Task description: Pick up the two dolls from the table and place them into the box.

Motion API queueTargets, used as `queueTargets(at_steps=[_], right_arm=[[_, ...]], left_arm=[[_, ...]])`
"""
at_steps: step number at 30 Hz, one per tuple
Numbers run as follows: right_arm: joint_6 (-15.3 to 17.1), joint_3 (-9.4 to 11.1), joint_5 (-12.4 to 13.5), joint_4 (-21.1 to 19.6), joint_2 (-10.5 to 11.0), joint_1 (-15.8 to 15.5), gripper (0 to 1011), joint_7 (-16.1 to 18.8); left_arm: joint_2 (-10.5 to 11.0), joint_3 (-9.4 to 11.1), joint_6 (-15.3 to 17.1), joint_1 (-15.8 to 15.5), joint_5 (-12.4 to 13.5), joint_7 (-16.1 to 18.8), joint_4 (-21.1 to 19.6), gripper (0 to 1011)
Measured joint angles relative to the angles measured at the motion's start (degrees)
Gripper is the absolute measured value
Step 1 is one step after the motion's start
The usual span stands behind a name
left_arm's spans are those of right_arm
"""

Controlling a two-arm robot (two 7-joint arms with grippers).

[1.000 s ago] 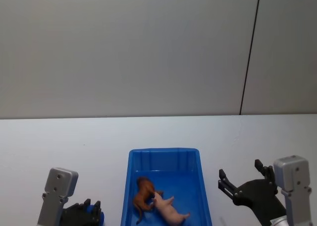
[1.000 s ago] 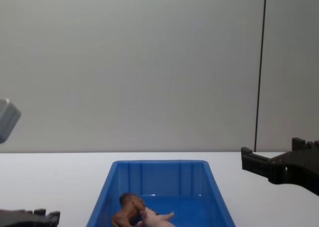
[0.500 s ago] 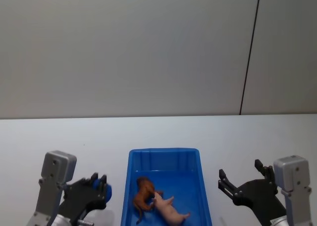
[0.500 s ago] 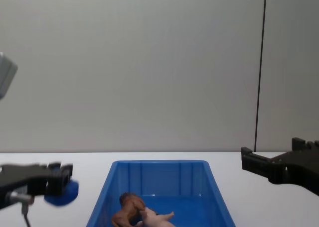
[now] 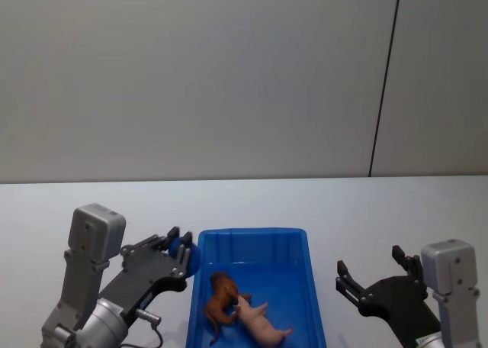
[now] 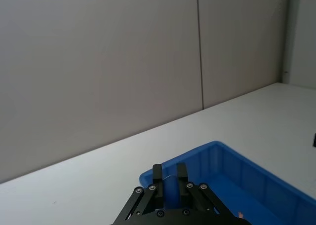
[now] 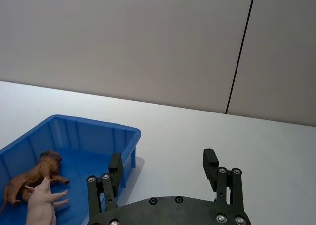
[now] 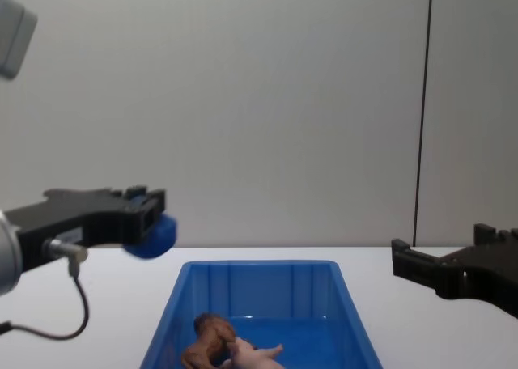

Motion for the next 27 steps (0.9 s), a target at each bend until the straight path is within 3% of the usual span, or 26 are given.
queueTargets(at_steps=[7,13,19,27], right_arm=[[0.00,0.00,0.00,0.00,0.00,0.00,1001,0.00],[0.00,0.00,0.00,0.00,0.00,0.00,1001,0.00],[0.00,0.00,0.00,0.00,0.00,0.00,1001,0.00],[0.00,0.00,0.00,0.00,0.00,0.00,1001,0.00]], left_arm=[[-0.55,0.00,-1.75,-1.33,-0.08,-4.95,0.17,172],[-1.27,0.24,-3.08,-2.61,-0.60,-10.07,0.89,328],[-2.27,0.72,-4.26,-4.27,-1.23,-16.19,2.14,553],[-3.33,1.27,-5.11,-5.72,-1.71,-21.04,3.23,792]])
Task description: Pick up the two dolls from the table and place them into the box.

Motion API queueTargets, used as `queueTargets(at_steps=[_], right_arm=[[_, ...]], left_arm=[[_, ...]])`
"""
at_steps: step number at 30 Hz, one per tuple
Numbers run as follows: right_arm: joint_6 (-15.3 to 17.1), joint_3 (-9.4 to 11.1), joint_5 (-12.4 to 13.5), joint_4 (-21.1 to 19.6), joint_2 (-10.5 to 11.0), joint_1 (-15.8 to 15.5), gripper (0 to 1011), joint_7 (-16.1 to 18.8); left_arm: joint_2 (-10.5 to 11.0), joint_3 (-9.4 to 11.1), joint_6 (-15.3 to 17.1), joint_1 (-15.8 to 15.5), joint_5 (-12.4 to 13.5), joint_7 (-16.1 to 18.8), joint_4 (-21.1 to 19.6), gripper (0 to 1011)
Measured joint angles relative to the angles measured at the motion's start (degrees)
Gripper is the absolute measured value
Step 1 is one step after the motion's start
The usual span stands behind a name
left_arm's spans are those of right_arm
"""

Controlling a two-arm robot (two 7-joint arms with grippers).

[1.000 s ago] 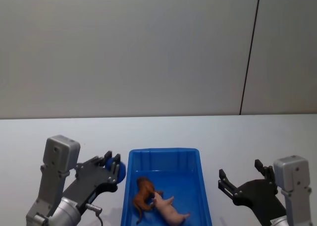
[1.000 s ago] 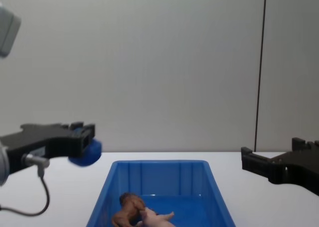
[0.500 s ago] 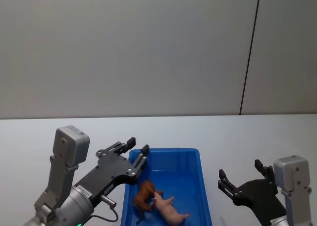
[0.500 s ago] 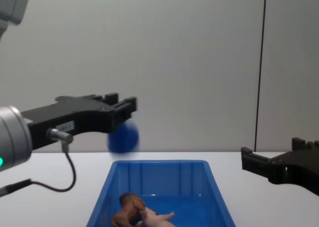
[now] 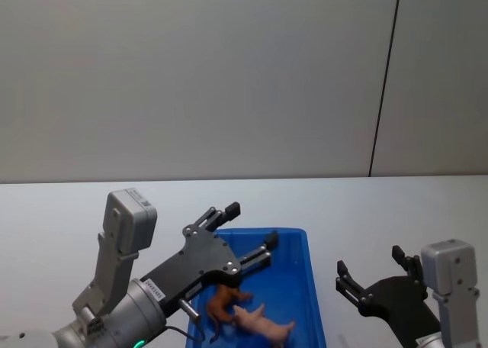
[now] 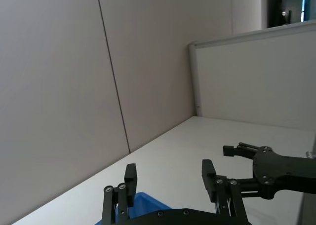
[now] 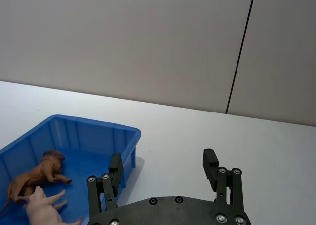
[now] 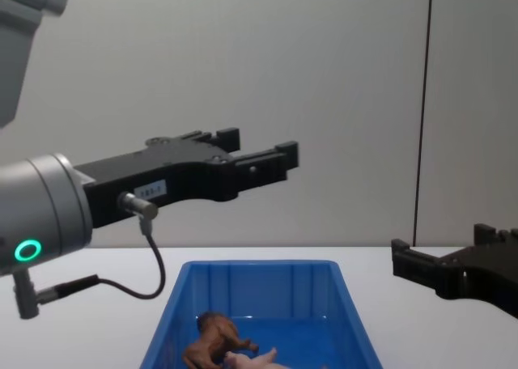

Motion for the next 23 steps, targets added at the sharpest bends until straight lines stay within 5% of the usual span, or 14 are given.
queueTargets(at_steps=[7,23], right_arm=[[0.00,0.00,0.00,0.00,0.00,0.00,1001,0.00],[0.00,0.00,0.00,0.00,0.00,0.00,1001,0.00]], left_arm=[[-0.54,0.30,-0.42,-0.75,-0.28,-2.50,0.58,993],[-1.03,0.55,-0.80,-1.39,-0.45,-4.65,1.06,1001]])
